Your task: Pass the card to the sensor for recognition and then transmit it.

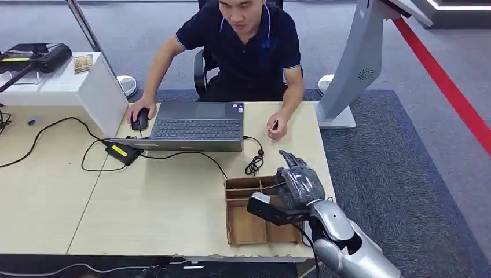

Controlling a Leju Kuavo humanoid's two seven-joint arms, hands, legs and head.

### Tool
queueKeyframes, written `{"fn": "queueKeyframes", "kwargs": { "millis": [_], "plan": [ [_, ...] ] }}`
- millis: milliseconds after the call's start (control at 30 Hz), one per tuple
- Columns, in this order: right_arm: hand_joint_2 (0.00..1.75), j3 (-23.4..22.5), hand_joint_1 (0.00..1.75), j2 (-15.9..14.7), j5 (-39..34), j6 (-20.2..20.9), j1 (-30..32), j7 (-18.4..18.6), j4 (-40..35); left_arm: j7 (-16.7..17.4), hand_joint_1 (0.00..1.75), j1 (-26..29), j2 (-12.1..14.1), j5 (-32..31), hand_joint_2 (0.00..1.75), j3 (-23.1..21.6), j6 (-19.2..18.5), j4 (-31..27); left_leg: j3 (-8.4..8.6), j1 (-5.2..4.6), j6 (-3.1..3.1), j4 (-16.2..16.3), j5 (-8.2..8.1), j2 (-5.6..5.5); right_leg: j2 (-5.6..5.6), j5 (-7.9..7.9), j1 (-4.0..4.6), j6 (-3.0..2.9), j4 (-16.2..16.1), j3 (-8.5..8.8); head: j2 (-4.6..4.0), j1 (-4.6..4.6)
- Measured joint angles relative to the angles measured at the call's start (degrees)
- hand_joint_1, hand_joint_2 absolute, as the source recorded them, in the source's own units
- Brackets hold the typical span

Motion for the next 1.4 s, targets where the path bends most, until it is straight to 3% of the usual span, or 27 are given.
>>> {"fn": "queueKeyframes", "kwargs": {
  "millis": [400,667,1100,1400],
  "plan": [
    [1.75,-2.19,1.75,-0.28,1.33,-8.75,0.05,-0.17,-1.22,-0.18,0.00,0.07,0.00,0.31,0.00,0.00,0.09,0.00,0.00,0.00,0.00,0.01,0.00,0.00,0.00,0.00,-0.01,0.00,0.00,0.00,0.00,0.00],
    [1.75,-8.00,1.75,-2.01,4.94,-15.08,0.41,1.64,-8.50,-0.35,0.00,0.44,0.31,0.98,0.00,0.13,0.37,0.02,0.02,0.00,0.00,0.04,0.00,0.00,0.00,0.00,-0.01,0.00,0.00,0.00,0.00,0.00],
    [1.75,-15.11,1.75,-3.93,6.80,-16.46,2.21,2.62,-19.56,-1.09,0.00,0.87,0.85,1.29,0.00,0.20,0.37,0.02,0.02,0.00,0.00,0.03,0.00,0.00,0.00,0.00,0.00,0.00,0.00,0.02,0.00,0.00],
    [1.75,-14.32,1.75,-0.96,6.86,-17.42,1.60,-0.37,-19.23,-0.66,0.00,0.70,0.85,0.79,0.00,0.20,0.37,0.00,0.00,0.00,0.00,0.01,0.00,0.00,0.00,0.00,0.00,0.00,0.04,0.04,0.00,0.00]
  ]
}}
